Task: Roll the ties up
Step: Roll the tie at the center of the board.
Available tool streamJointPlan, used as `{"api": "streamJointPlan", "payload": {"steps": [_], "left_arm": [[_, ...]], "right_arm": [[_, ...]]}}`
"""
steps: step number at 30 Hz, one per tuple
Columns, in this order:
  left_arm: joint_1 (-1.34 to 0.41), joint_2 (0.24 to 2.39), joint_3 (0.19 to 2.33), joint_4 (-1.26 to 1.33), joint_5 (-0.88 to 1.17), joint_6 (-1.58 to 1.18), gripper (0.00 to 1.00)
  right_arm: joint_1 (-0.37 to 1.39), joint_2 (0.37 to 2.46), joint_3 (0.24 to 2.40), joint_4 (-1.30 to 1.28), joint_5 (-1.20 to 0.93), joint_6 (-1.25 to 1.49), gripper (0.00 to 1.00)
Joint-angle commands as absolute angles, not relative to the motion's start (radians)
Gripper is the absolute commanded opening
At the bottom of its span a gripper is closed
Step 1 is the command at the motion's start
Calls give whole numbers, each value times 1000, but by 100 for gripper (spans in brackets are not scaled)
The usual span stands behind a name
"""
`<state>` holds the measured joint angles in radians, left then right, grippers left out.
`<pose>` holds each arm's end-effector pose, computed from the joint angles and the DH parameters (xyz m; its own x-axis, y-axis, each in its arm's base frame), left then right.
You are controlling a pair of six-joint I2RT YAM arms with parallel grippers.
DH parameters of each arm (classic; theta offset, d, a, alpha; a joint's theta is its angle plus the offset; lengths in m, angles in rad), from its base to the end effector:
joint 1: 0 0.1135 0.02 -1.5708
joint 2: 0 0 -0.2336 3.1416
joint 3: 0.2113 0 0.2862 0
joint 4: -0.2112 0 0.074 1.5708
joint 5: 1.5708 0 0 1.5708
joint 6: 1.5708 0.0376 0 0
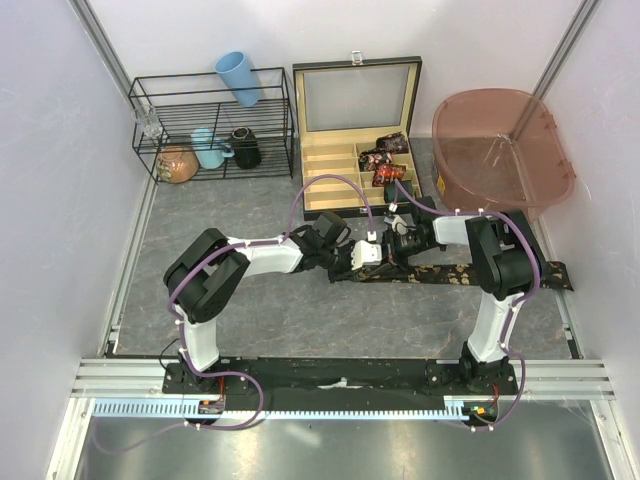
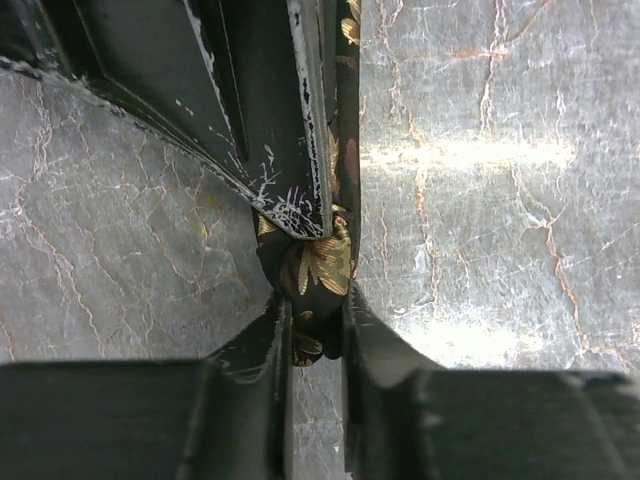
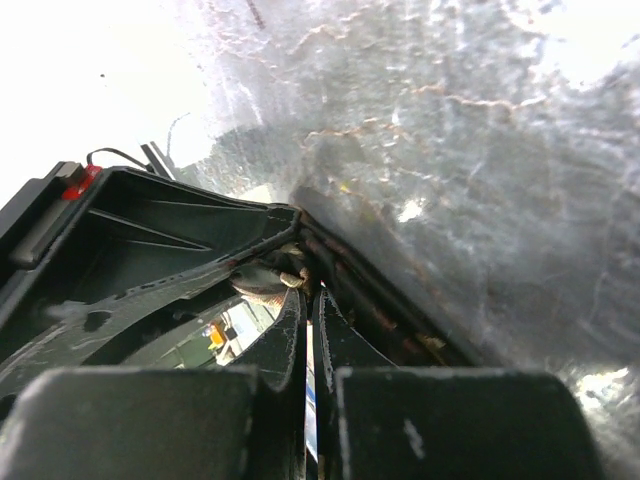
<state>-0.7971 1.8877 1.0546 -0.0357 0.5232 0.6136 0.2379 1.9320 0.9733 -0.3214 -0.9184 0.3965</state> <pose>0.2621 -0.2952 0.0874 0.0505 0.6621 -0.7477 0.9982 -0.0083 0.0600 0.3236 0.1092 0.0447 -0.9996 -0.0011 0.0295 0.0234 0.5819 0.8129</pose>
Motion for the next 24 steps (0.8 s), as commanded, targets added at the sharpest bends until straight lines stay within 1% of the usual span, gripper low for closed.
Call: {"api": "streamJointPlan", "payload": {"steps": [1, 2, 4, 9, 12, 13, 16, 19, 24], "left_arm": [[-802, 1882, 1065, -72, 554, 598, 11], [-801, 1881, 1066, -77, 555, 598, 6], [-799, 1882, 1066, -83, 563, 595, 2], [-799, 1902, 1085, -115, 563, 601, 2], [-798, 1898, 1083, -103, 538, 600, 21], [-798, 1894, 1080, -92, 528, 594, 39], [-788, 1882, 1077, -83, 541, 588, 60], [-778, 1850, 1048, -51, 566, 583, 65], [-747, 1802, 956, 115, 630, 546, 68]], "right_arm": [[241, 1878, 969, -302, -894, 406, 0], [239, 1870, 969, -305, -897, 405, 0], [239, 1864, 969, -314, -896, 408, 0], [241, 1884, 959, -330, -848, 379, 0], [239, 1916, 957, -334, -798, 357, 0], [241, 1925, 959, -334, -789, 353, 0], [241, 1954, 963, -336, -761, 344, 0], [241, 1962, 965, -339, -741, 339, 0], [241, 1973, 968, -367, -690, 315, 0]]}}
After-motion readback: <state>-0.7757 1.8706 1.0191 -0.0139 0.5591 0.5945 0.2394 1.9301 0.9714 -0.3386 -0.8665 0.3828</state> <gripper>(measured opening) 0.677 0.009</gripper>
